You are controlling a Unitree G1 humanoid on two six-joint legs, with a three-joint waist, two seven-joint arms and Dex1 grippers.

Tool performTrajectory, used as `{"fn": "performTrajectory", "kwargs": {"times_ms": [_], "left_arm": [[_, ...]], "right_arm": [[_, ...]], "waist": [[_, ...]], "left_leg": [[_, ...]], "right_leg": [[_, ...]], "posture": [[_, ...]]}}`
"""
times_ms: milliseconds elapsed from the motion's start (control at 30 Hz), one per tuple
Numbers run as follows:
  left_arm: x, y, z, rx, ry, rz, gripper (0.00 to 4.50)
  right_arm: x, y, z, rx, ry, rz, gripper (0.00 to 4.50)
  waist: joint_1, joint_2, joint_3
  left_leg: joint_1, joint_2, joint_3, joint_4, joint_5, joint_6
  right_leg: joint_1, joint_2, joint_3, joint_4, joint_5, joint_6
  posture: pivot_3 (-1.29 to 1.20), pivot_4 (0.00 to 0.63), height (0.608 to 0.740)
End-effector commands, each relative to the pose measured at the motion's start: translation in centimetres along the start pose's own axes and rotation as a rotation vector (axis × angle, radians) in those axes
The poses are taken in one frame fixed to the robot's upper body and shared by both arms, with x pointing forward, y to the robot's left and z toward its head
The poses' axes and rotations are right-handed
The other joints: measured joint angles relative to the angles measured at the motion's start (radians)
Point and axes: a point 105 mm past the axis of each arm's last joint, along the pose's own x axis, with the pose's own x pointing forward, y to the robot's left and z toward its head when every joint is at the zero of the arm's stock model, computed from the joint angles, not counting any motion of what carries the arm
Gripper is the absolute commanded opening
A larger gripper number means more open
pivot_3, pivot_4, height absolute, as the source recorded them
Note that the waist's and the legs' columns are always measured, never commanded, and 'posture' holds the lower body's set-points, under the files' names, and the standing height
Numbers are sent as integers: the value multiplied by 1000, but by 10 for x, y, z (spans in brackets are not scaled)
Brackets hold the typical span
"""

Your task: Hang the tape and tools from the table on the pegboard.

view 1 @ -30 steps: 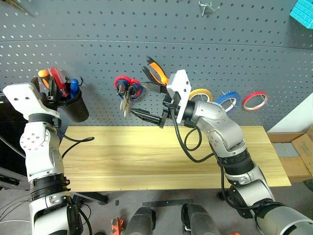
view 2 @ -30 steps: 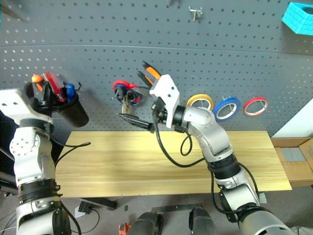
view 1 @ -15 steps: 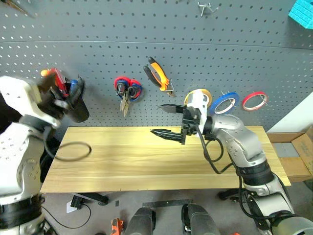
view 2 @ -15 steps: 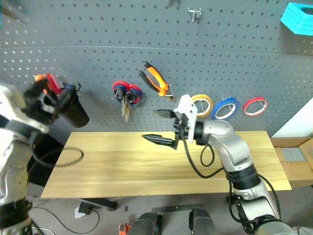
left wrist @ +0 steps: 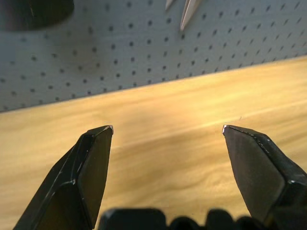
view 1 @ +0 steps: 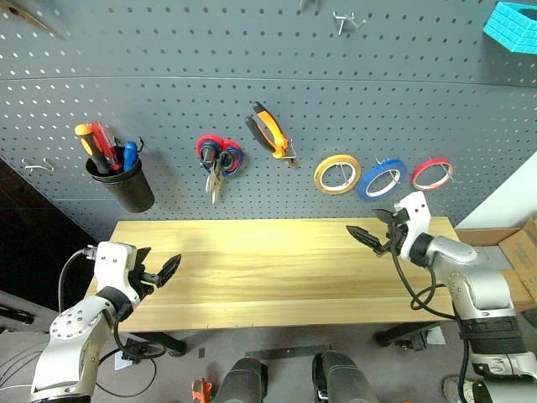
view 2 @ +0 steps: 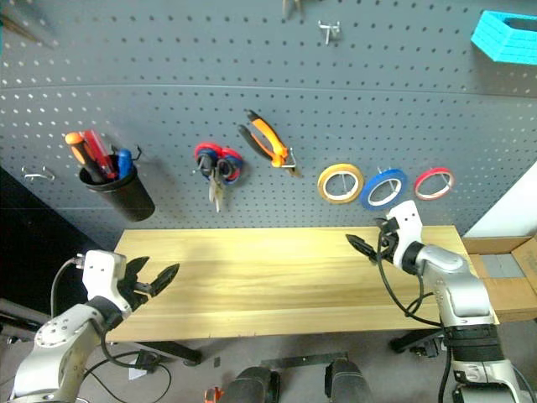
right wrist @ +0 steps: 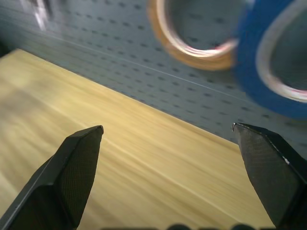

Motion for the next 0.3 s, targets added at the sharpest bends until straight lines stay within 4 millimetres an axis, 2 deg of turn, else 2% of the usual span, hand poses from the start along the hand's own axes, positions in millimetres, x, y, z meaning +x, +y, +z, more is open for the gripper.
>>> {"fn": "performTrajectory", "kwargs": {"times_ms": [33,167,300], "left_arm": [[-2,10,5,37,-27,24,3924],[2,17,20,41,-73,38,3924],[7,17,27,56,-95,38,3924]], "right_arm": [[-25,-34,-26,2,71,-157,4500],[-36,-53,-52,34,88,-289,4500],[-37,-68,-58,61,46,-393,4500]], "waist": [[0,0,-13],[-7,1,-27],[-14,6,-43]], "left_leg": [[0,0,0,0,-1,0],[1,0,1,0,-1,0],[9,0,4,0,-1,1]], "right_leg": [[0,0,0,0,0,0],[1,0,0,0,0,0],[9,1,1,-1,-3,5]], "posture": [[-52,87,740],[-40,62,740],[-38,43,740]]}}
